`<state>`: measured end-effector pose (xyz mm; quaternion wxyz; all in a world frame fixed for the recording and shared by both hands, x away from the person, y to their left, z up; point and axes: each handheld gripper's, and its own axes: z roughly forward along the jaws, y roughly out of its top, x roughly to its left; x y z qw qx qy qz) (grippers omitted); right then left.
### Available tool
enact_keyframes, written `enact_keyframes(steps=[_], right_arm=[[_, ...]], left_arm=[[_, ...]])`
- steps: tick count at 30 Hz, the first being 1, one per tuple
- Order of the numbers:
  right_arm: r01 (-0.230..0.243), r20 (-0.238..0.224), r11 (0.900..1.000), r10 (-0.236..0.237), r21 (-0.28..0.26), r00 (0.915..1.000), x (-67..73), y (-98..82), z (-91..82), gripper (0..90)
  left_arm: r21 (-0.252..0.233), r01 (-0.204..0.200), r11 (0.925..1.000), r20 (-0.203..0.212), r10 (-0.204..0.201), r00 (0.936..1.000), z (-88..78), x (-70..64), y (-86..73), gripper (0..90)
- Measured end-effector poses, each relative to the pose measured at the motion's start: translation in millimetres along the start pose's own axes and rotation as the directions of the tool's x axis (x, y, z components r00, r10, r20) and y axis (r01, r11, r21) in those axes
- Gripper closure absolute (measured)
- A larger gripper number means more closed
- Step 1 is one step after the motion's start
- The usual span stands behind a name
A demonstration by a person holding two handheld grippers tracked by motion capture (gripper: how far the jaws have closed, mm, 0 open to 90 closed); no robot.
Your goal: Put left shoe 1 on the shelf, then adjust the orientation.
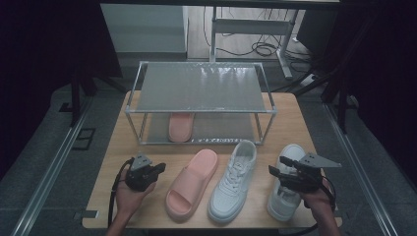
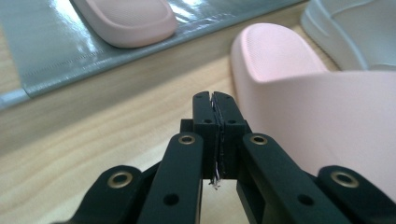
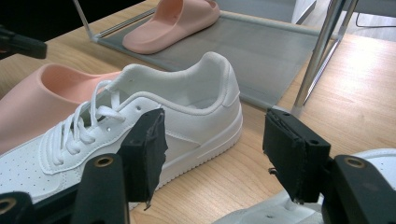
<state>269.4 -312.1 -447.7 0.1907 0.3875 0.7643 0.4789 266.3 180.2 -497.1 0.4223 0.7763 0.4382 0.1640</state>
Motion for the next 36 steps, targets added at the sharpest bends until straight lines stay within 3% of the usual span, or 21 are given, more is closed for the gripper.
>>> enact_keyframes(steps=[4,7,18,23,28,36], right_arm=[[0.004,-0.002,1.0,-0.004,0.003,1.0,0.5,0.1,0.3,39.6],[0.005,-0.003,1.0,-0.005,0.004,1.0,0.9,0.1,0.9,39.6],[0.004,-0.004,1.0,-0.004,0.004,1.0,1.5,-0.2,1.4,39.7],[0.006,-0.004,1.0,-0.006,-0.001,1.0,1.8,1.1,0.6,39.7],[0.005,-0.003,1.0,-0.005,0.003,1.0,1.2,0.1,0.3,39.7],[0.007,-0.003,1.0,-0.007,-0.002,1.0,1.8,0.7,0.2,39.7]], left_arm=[[-0.029,0.003,0.9996,0.002,-0.003,1.0,-7.1,-6.2,-8.9,89.0],[-0.023,0.001,0.9997,0.001,-0.001,1.0,-8.6,-7.9,-12.6,89.1],[-0.043,0.001,0.9991,0.008,-0.001,1.0,-21.8,-15.3,-12.5,89.1],[-0.07,-0.03,0.9971,0.038,0.032,0.9988,-31.6,-28.5,-4.5,89.1],[-0.079,-0.03,0.9964,0.085,0.037,0.9957,-32.4,-38.0,-0.2,89.2],[-0.063,-0.068,0.9957,0.17,0.078,0.9824,-31.4,-62.0,6.8,89.2]])
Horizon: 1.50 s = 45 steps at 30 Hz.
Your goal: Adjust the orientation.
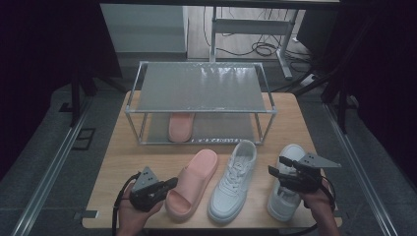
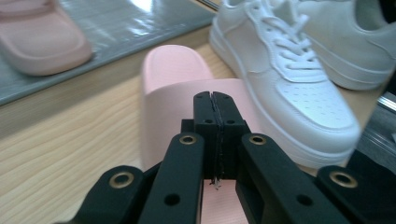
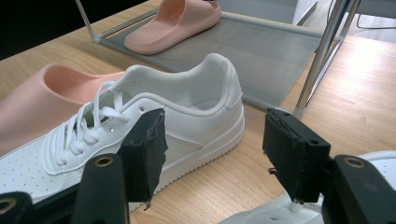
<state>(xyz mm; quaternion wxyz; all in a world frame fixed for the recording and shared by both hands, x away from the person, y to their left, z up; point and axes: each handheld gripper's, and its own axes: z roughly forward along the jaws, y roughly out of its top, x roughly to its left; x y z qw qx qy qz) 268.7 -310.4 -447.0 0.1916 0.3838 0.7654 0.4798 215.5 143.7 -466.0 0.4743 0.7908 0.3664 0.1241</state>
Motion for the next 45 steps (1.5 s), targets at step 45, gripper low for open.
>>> enact_keyframes(steps=[45], right_arm=[[0.0,-0.005,1.0,0.001,0.005,1.0,0.5,-0.9,1.5,39.6]], left_arm=[[0.206,-0.081,0.9751,0.058,0.071,0.9958,61.6,-39.0,-16.1,89.6]])
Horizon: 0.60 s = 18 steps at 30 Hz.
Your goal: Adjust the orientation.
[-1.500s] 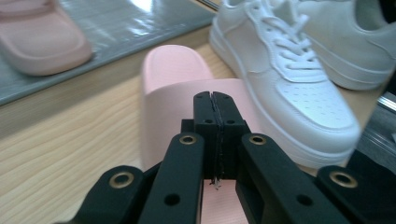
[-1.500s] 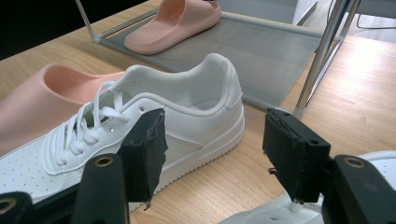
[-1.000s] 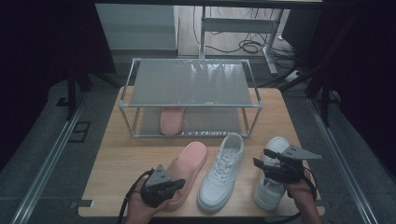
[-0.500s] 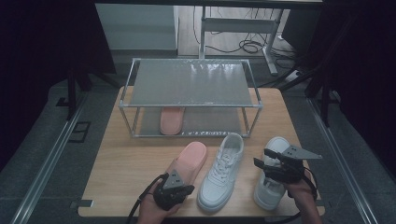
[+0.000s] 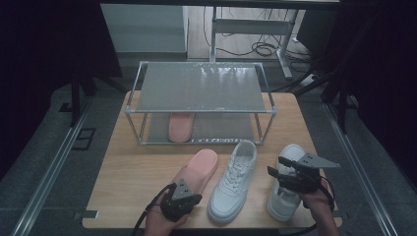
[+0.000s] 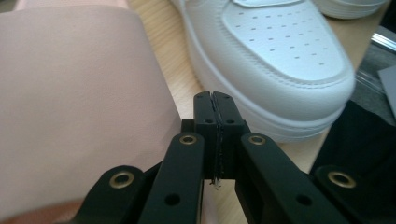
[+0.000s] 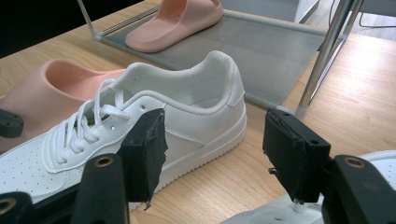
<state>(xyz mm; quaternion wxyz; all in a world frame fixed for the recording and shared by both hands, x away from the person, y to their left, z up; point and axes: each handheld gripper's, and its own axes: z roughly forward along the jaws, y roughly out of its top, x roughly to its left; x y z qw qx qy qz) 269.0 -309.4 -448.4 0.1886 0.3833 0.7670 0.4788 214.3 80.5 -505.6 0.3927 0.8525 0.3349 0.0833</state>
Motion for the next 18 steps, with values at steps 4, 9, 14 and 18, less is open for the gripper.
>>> enact_keyframes(steps=[4,9,14,18], right_arm=[[0.0,0.003,1.0,0.0,-0.001,1.0,-0.5,0.0,-0.3,39.6],[0.001,0.002,1.0,-0.001,-0.001,1.0,-0.1,0.2,-0.3,39.6],[0.0,0.004,1.0,0.0,-0.001,1.0,-0.5,0.4,-1.4,39.6],[-0.001,0.005,1.0,0.001,-0.004,1.0,-0.8,0.5,-2.1,39.6]], left_arm=[[-0.002,0.022,0.9998,-0.023,-0.022,0.9995,-4.0,7.6,-2.5,89.6],[-0.005,0.045,0.999,-0.05,-0.045,0.9978,-9.0,16.6,-6.0,89.6],[-0.014,0.069,0.9975,-0.067,-0.07,0.9953,-12.5,25.4,-8.6,89.5],[-0.02,0.093,0.9955,-0.086,-0.094,0.9918,-15.8,35.3,-10.5,89.6]])
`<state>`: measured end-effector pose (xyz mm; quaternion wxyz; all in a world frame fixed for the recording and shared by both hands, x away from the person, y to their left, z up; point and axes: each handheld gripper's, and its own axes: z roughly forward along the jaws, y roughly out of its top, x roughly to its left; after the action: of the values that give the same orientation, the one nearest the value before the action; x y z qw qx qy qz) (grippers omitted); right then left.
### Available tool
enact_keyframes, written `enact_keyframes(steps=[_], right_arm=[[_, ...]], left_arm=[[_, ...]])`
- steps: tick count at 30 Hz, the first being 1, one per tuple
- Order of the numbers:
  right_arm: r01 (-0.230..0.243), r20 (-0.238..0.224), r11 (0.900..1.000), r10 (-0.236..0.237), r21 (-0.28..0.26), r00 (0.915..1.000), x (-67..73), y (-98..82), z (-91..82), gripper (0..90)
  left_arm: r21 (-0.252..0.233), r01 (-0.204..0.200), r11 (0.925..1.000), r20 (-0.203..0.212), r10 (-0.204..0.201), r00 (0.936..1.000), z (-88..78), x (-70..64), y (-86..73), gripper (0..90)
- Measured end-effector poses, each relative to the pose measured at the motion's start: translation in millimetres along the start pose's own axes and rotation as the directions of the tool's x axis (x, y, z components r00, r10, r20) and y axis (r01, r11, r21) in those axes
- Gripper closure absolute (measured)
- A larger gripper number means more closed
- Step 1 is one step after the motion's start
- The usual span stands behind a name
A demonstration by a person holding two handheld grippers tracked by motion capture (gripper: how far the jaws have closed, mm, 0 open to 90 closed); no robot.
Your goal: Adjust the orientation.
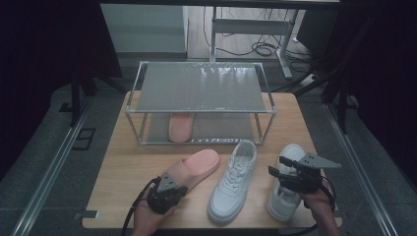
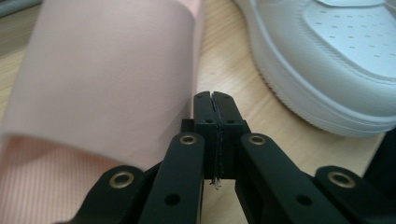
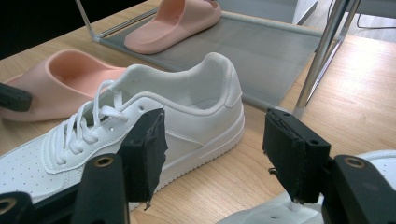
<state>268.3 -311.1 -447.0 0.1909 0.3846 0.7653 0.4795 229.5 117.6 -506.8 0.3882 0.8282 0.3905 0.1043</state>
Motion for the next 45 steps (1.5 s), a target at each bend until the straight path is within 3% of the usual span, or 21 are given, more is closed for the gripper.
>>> enact_keyframes(steps=[13,45], right_arm=[[0.0,0.002,1.0,0.0,0.0,1.0,-0.3,-0.1,0.0,39.6],[-0.001,0.004,1.0,0.001,0.002,1.0,-0.1,-0.3,0.1,39.6]], left_arm=[[0.011,0.084,0.9964,-0.045,-0.083,0.9955,2.4,31.2,-10.1,89.3],[0.025,0.169,0.9854,-0.111,-0.165,0.98,1.5,74.5,-10.2,88.6]])
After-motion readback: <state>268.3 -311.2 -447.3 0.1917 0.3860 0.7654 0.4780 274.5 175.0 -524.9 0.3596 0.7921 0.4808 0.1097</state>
